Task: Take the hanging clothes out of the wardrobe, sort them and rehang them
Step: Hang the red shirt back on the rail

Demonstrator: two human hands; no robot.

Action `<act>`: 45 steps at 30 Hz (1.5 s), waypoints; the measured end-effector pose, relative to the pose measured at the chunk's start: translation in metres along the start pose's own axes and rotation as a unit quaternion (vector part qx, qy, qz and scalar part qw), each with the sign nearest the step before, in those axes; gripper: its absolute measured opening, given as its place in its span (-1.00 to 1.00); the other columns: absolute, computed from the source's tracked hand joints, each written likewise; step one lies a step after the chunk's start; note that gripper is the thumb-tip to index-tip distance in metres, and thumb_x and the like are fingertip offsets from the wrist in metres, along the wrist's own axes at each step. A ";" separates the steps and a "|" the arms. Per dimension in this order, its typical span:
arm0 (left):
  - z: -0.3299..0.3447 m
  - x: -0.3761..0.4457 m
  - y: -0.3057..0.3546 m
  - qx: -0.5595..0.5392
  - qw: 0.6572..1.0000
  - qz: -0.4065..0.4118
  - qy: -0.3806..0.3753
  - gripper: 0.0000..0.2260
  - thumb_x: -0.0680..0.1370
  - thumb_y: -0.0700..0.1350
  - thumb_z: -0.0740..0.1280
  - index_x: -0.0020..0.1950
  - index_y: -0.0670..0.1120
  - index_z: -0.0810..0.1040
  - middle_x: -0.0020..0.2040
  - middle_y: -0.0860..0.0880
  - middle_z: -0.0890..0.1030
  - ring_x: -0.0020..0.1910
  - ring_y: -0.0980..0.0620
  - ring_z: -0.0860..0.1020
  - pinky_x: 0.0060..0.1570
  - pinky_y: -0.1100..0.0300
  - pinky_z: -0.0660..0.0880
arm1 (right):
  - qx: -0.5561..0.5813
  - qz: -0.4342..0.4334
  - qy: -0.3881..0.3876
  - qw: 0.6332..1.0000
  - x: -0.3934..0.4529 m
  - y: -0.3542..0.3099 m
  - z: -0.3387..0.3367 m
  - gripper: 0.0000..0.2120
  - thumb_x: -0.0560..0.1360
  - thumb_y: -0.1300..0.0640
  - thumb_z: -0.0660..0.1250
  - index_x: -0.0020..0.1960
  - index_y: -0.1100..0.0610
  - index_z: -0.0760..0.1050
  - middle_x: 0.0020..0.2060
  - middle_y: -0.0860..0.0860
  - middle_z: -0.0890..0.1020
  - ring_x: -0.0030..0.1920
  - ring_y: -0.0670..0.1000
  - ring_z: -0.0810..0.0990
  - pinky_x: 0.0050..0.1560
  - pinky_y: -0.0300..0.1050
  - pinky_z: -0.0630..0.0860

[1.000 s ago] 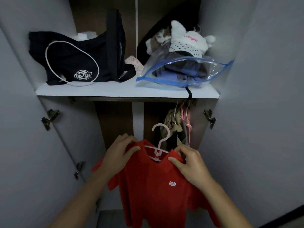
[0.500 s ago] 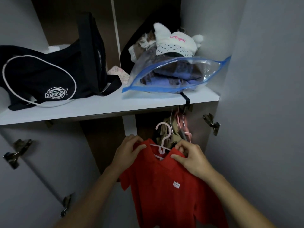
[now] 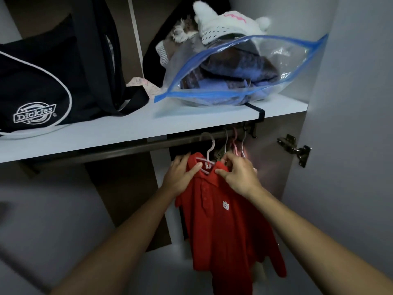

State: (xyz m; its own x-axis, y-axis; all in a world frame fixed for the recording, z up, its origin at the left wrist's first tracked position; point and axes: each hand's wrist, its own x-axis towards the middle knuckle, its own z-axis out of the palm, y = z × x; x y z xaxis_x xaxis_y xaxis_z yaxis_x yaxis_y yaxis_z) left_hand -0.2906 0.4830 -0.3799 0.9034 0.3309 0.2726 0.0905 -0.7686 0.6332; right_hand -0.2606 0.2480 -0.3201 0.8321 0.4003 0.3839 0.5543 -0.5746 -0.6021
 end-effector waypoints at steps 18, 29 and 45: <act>0.021 0.067 0.016 -0.017 0.996 -0.064 -0.065 0.07 0.28 0.72 -0.03 0.64 0.13 0.24 0.62 -0.06 0.30 0.58 -0.15 0.31 0.51 -0.17 0.30 | -0.015 0.046 0.042 0.998 0.046 0.018 0.033 -0.74 0.48 -0.04 0.56 -0.07 0.02 0.49 -0.21 -0.03 0.63 -0.09 0.08 0.60 -0.09 0.03 0.53; 0.035 0.076 0.011 0.013 0.992 -0.071 -0.103 0.04 0.26 0.74 -0.03 0.56 0.16 0.35 0.55 -0.03 0.43 0.49 -0.18 0.43 0.43 -0.18 0.39 | -0.038 0.072 0.044 0.996 0.052 0.015 0.053 -0.72 0.46 0.00 0.56 -0.04 0.08 0.49 -0.07 0.09 0.66 0.03 0.19 0.62 0.00 0.05 0.53; 0.039 0.086 0.023 0.072 0.984 -0.094 -0.137 -0.16 0.51 0.58 0.02 0.65 0.11 0.24 0.60 -0.10 0.37 0.53 -0.21 0.38 0.47 -0.16 0.35 | -0.152 0.063 0.019 0.986 0.030 0.037 0.044 -0.41 0.62 -0.19 0.32 0.53 0.08 0.30 0.45 0.12 0.44 0.41 0.22 0.38 0.39 0.23 0.40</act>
State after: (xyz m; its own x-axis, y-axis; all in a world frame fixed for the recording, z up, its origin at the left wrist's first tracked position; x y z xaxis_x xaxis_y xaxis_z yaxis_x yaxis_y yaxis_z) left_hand -0.1945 0.4724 -0.3703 0.9424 0.3297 -0.0567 0.3068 -0.7841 0.5395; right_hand -0.2163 0.2703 -0.3620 0.8916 0.2886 0.3489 0.4224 -0.8077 -0.4113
